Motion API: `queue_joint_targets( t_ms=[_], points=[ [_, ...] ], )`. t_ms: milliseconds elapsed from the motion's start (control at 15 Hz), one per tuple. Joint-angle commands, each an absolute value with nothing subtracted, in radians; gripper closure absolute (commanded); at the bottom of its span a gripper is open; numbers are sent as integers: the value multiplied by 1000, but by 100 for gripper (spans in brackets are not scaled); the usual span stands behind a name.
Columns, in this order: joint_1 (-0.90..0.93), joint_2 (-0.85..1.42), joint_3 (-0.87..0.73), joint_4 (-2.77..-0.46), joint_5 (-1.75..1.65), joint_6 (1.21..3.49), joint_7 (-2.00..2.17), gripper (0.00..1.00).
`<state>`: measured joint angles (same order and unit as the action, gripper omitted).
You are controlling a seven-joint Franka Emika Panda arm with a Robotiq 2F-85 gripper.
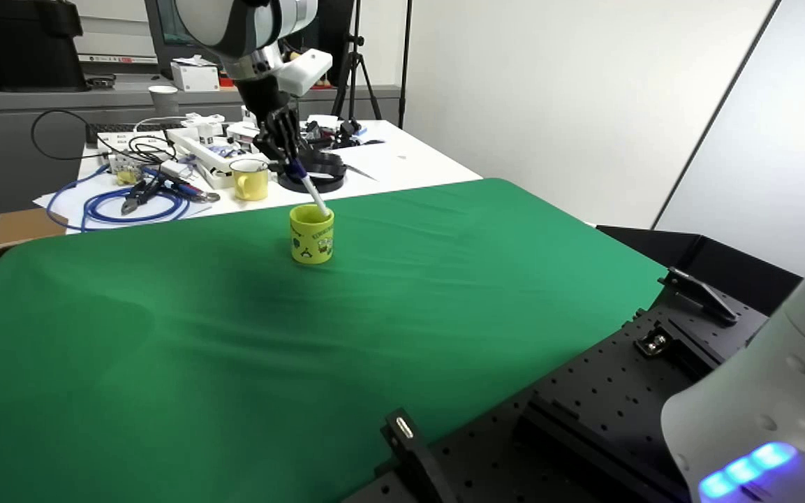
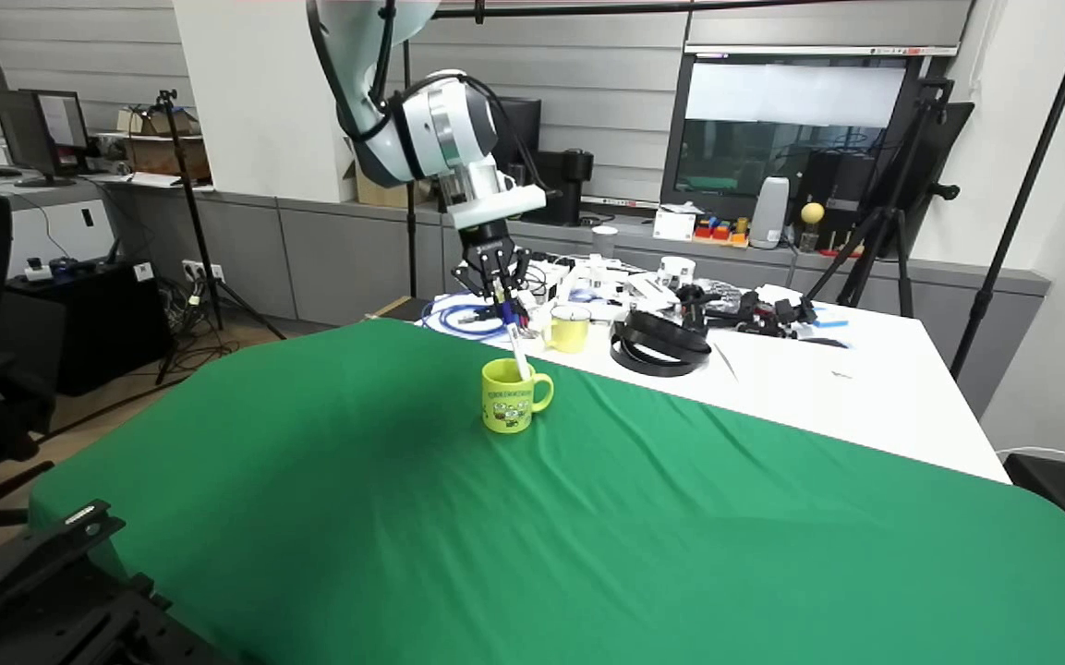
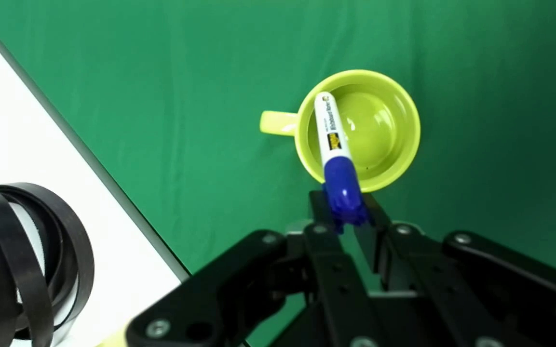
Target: Take the pen out of the mug and put it on the table
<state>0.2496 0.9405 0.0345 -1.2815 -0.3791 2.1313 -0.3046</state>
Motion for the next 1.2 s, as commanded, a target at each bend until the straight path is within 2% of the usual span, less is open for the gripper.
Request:
queue_joint_targets(
  t_ms=[0,533,1133],
  points=[
    [255,901,32,-1263,-380,2009,-309,95],
    [247,891,44,-1330,-411,1855,-364,95],
    [251,1026,83,-1448,-442,1854,-462,95]
  ],
)
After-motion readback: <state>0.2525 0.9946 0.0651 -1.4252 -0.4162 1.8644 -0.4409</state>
